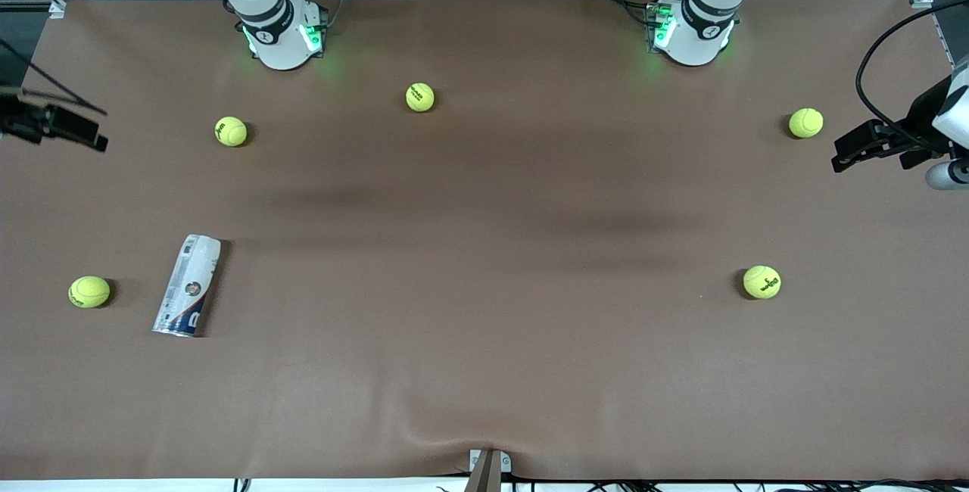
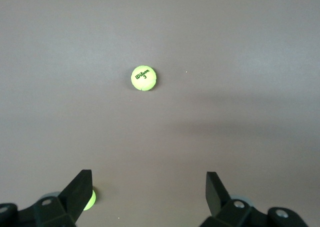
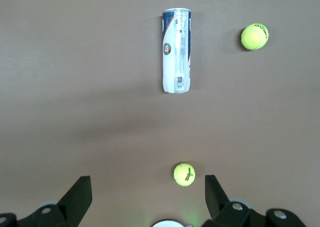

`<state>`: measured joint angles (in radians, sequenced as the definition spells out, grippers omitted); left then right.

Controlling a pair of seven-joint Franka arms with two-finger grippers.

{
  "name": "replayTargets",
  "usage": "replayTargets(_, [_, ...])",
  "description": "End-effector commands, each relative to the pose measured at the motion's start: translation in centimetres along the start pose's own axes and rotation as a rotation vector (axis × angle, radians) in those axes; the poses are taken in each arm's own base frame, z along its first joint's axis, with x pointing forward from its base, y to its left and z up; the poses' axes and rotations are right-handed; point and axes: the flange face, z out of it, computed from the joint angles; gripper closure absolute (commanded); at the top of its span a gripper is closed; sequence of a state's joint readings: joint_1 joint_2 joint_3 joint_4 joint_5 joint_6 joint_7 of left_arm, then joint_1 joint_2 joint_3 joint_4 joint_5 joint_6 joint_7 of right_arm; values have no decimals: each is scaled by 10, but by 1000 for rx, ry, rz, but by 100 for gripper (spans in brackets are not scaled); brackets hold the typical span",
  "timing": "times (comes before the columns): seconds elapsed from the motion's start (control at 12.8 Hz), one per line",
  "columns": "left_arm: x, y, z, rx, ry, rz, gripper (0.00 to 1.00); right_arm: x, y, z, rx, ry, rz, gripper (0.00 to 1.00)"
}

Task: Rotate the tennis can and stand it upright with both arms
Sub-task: 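Reach the right gripper down toward the lying tennis can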

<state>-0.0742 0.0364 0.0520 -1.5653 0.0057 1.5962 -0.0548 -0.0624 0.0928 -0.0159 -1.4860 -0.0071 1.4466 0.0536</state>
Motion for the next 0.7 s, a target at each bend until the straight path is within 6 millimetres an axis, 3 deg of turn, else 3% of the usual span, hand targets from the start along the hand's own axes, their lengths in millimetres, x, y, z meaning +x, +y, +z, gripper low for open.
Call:
replayTargets(0.0, [-2, -1, -4, -10, -4, 39, 0, 35, 2, 42, -22, -35, -13, 0])
replayTargets(0.31, [-1, 2, -3, -12, -6, 34, 0, 86, 4, 122, -74, -87, -17, 0])
replayTargets(0.47, [-1, 2, -3, -12, -6, 34, 0, 111, 4, 174, -82, -117, -21, 0])
replayTargets(0.63, [-1, 3, -2, -12, -7, 35, 0, 136, 21, 214, -60, -75, 5, 0])
